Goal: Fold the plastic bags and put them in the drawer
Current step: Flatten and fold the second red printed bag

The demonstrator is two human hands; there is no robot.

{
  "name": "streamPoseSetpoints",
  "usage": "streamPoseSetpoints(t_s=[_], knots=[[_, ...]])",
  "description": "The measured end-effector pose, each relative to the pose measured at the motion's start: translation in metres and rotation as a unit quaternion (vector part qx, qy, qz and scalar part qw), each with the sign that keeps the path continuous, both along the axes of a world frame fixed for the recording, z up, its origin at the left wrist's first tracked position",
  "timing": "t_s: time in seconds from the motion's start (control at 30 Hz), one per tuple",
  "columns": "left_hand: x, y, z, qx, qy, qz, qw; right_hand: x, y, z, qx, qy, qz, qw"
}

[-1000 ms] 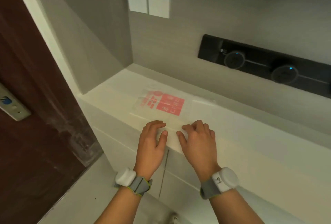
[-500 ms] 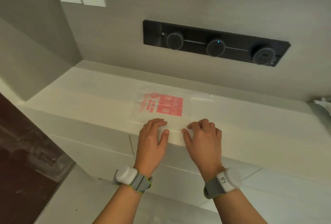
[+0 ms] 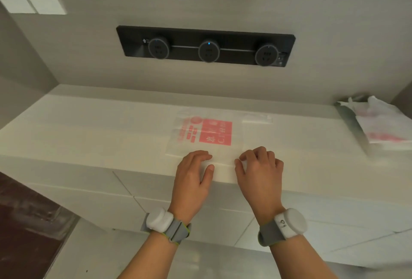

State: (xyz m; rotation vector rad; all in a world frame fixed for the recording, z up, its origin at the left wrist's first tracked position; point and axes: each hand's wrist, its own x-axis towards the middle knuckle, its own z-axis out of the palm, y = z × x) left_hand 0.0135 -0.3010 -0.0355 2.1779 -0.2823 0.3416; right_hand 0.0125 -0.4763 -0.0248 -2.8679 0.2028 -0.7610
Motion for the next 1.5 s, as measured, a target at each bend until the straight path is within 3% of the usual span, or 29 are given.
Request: streamPoseSetpoints(t_s=[0.23, 0.37, 0.57, 0.93, 1.27, 1.5], knots=[[-0.008, -0.027, 0.001, 0.018, -0.002, 0.001, 1.0, -0.01, -0.032, -0.001, 0.008, -0.002, 0.011, 1.0], [-0.012, -0.027, 0.004, 0.022, -0.008, 0.009, 1.0, -0.012, -0.035, 0.002, 0.033, -0.019, 0.096, 0.995], [-0.011, -0.011, 0.001, 0.177, 0.01, 0.008, 0.984, -0.014, -0.032, -0.003, 0.034, 0.035, 0.227, 0.973], [-0.03, 0.002, -0.002, 0.265, -0.088, 0.007, 0.96, -0.027, -0.053, -0.007, 0.016, 0.02, 0.276, 0.961], [-0.02, 0.008, 0.013, 0.222, -0.154, -0.004, 0.963, -0.012, -0.064, 0.018, 0.026, 0.037, 0.357, 0.933], [0.029, 0.02, 0.06, 0.16, -0.18, 0.017, 0.97, 0.024, -0.068, 0.069, 0.037, 0.043, 0.343, 0.938]])
